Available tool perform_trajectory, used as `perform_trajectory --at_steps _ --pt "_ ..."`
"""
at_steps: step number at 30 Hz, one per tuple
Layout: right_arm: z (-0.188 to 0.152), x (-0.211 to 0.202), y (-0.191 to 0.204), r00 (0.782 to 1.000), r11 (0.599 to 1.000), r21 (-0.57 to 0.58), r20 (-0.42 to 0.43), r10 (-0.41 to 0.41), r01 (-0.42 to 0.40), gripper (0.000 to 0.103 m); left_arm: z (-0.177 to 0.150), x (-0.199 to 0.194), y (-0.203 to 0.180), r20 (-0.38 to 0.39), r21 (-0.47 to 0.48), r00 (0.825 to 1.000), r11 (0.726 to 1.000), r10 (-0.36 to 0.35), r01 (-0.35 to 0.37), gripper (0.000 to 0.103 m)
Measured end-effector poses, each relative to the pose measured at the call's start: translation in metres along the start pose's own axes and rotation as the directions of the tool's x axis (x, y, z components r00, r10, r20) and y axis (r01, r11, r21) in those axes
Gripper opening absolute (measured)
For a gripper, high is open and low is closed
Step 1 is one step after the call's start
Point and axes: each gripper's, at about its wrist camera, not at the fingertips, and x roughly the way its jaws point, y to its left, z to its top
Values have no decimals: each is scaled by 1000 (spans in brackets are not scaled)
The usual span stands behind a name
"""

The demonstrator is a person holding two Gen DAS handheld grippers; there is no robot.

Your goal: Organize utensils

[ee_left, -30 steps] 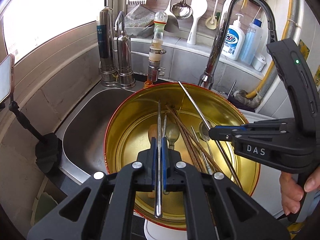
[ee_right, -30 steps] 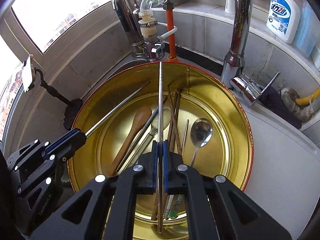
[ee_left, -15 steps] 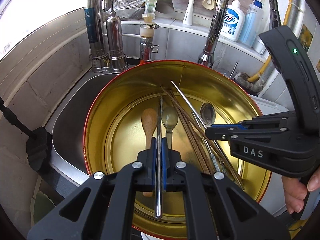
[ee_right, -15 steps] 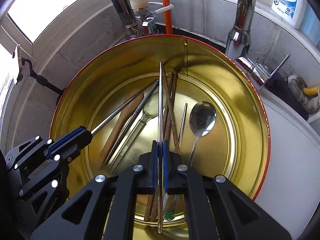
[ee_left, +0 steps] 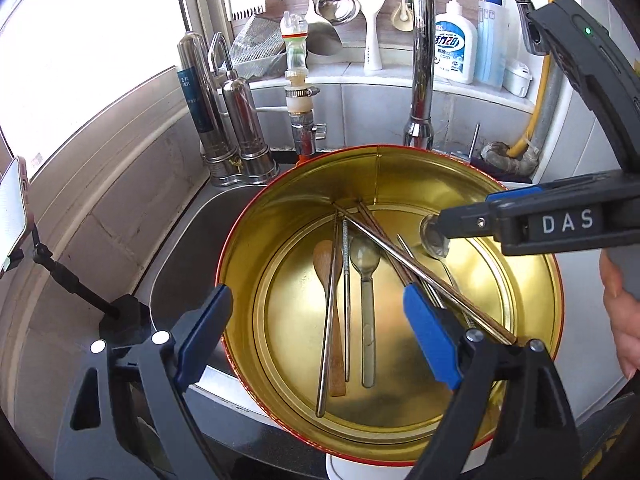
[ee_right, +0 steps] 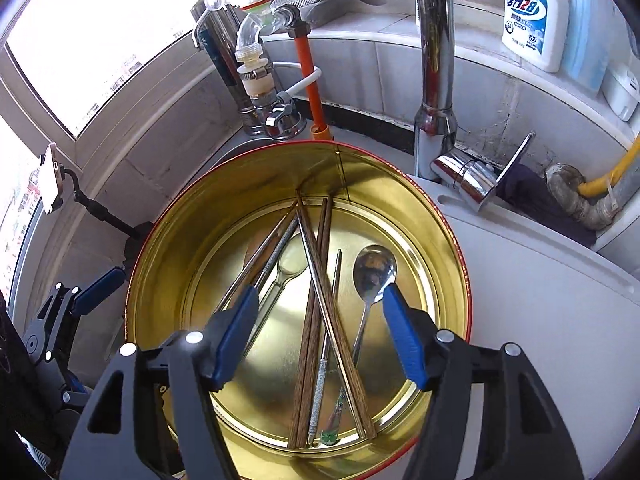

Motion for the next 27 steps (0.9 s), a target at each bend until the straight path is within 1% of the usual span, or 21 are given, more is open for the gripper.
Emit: perform_trajectory --at_steps 4,7,11,18,20,22,25,27 --pt "-4 7 -2 999 1000 18 -37 6 -5 66 -3 6 0 -29 -18 999 1000 -24 24 85" --pt "-5 5 -1 999 1000 12 -34 3 -3 67 -4 6 -2 -31 -8 999 1000 -22 22 85" --pt "-5 5 -3 1000 1000 20 -30 8 -8 71 -4 6 -2 -33 -14 999 1000 -15 15 85" --pt "-5 5 -4 999 1000 24 -35 12 -11 75 -3 7 -4 -40 -9 999 1000 -10 10 85" --pt "-5 6 -5 999 1000 27 -33 14 -13 80 -3 7 -3 -42 -9 999 1000 -10 10 85" --pt "-5 5 -6 999 999 31 -31 18 -17 83 -3 8 -3 -46 -8 999 1000 -11 10 85" --pt "-6 3 -6 1000 1000 29 -25 13 -12 91 -2 9 -2 -47 -12 999 1000 -14 14 86" --pt "-6 2 -5 1000 1000 19 -30 8 -7 91 -2 9 0 -51 -22 999 1000 -14 13 86"
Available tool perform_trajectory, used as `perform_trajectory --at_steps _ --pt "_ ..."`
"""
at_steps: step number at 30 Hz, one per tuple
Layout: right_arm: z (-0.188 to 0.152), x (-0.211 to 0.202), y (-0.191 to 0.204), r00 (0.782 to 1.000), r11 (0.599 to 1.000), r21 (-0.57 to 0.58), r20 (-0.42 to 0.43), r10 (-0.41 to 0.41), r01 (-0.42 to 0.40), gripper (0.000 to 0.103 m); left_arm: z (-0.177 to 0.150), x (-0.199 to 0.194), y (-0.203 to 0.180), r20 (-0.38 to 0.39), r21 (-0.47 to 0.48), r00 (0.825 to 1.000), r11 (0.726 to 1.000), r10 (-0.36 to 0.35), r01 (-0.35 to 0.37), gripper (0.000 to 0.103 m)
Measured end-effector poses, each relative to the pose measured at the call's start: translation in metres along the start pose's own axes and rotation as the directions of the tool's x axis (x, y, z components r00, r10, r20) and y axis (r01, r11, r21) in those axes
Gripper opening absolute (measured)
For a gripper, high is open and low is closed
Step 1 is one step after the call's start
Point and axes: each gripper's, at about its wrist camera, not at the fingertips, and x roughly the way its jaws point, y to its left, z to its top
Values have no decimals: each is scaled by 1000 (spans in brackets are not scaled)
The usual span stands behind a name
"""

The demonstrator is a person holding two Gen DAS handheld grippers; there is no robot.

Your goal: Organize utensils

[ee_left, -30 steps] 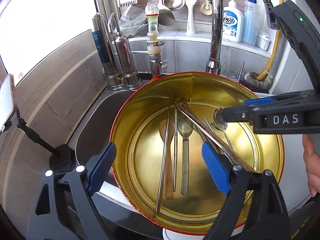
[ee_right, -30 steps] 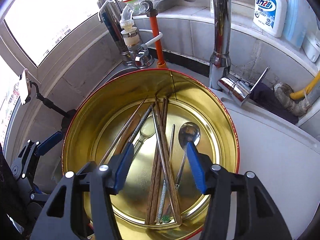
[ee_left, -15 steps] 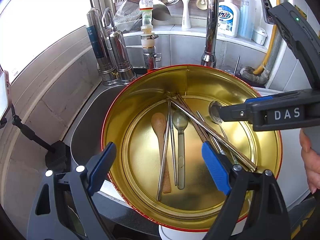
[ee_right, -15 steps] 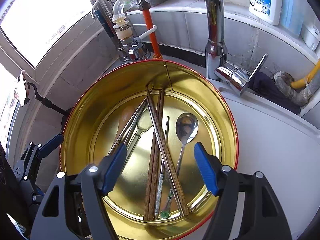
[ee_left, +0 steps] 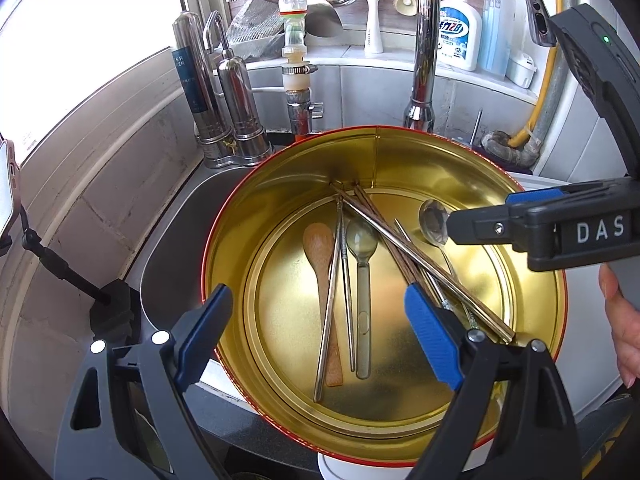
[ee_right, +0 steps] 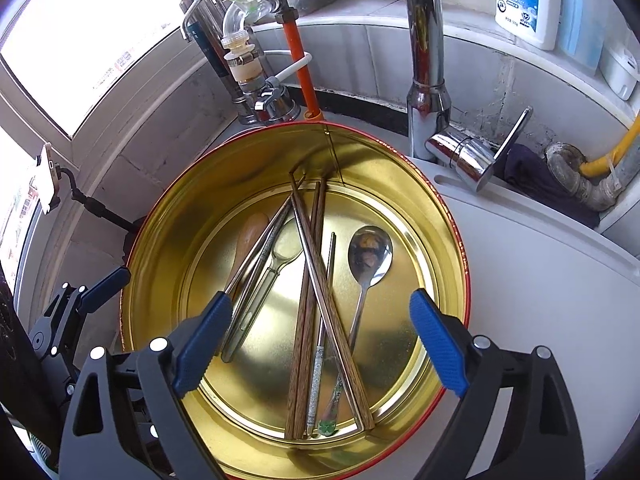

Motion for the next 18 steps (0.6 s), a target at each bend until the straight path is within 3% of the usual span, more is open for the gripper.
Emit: perform_trajectory --at_steps 18 --pt "-11 -13 -3 1000 1000 -14 3 -21 21 91 -1 -1 9 -4 -42 1000 999 -11 10 86"
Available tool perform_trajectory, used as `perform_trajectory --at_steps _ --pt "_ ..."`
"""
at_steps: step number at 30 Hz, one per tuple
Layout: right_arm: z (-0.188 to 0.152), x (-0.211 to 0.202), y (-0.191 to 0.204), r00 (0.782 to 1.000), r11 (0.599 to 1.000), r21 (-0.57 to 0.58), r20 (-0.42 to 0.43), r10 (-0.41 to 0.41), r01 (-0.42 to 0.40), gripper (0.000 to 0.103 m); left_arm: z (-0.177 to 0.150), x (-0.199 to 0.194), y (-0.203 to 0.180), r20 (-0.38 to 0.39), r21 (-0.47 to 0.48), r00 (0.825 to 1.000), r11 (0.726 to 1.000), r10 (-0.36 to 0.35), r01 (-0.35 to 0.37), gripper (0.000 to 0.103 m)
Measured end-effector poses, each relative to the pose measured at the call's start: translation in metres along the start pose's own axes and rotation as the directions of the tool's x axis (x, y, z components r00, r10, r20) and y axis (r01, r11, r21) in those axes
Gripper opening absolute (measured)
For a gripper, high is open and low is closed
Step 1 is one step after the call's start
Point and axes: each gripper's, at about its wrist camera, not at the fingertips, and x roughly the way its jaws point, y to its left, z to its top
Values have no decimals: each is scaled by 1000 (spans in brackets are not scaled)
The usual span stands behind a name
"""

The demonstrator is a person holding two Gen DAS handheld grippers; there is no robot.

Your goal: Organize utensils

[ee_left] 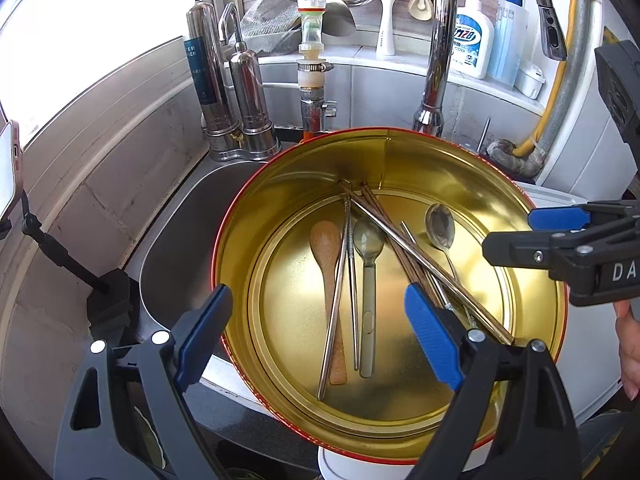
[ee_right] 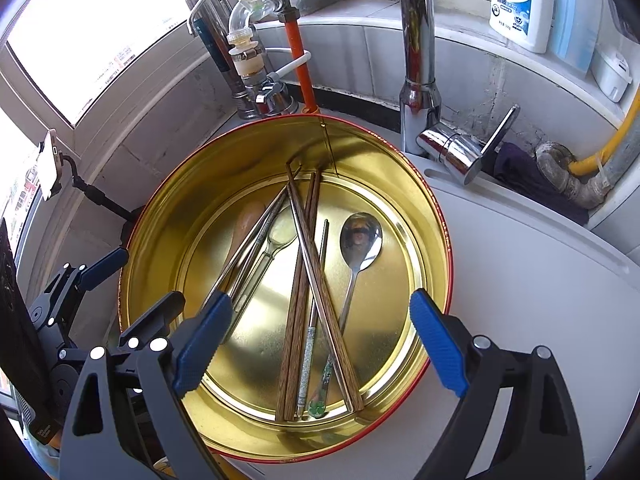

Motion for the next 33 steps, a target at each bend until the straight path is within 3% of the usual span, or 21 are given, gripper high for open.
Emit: perform_trajectory --at_steps 33 --pt "-2 3 -4 1000 1000 8 -13 -6 6 91 -1 3 1 -13 -25 1000 1000 6 -7 86"
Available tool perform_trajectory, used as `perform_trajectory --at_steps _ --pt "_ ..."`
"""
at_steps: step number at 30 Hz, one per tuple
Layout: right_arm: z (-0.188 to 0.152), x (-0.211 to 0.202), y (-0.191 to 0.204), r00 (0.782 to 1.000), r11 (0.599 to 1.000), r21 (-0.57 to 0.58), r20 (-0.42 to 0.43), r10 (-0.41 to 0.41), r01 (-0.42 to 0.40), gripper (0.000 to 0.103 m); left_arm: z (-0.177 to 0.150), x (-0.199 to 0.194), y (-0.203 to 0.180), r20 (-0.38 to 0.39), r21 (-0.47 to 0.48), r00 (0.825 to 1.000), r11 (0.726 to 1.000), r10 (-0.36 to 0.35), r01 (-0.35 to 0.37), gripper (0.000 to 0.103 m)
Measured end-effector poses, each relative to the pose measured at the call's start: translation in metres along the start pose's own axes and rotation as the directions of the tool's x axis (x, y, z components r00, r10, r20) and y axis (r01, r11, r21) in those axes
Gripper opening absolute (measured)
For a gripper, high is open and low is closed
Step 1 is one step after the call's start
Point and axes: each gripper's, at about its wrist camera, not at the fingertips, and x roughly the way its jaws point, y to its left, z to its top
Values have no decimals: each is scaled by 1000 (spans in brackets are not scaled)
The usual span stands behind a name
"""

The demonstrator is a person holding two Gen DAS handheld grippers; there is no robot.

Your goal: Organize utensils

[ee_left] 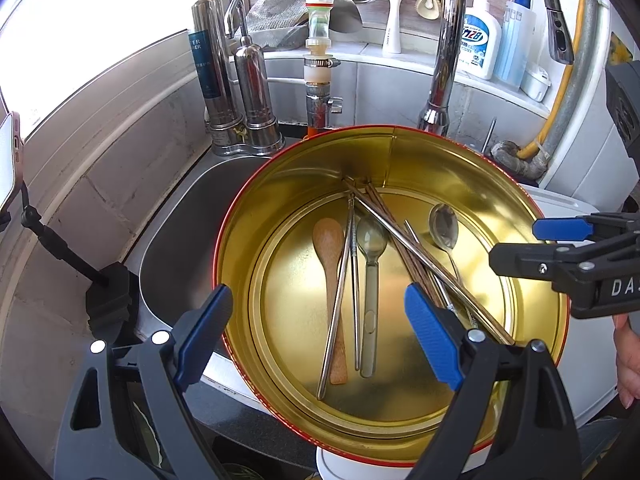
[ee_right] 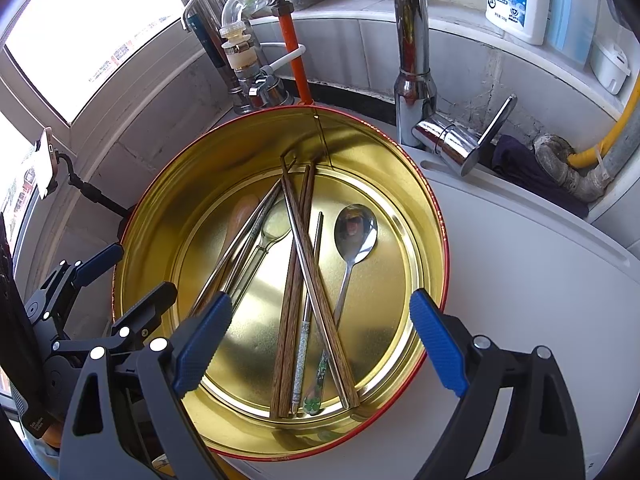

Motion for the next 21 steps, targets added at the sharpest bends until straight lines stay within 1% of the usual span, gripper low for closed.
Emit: perform_trajectory --at_steps 5,12,18,21 --pt "1 -1 0 1000 1000 2 2 4 -4 91 0 1 -1 1 2 1000 1000 -7 7 86" --pt "2 -8 2 999 1000 -3 35 24 -24 91 2 -2 -3 16 10 1000 1000 -21 21 86" --pt "1 -12 4 998 999 -4 55 35 -35 91 4 -3 0 23 -14 998 998 -56 56 86" --pt "0 -15 4 997 999 -12 65 47 -46 91 6 -5 2 45 -29 997 998 -58 60 86"
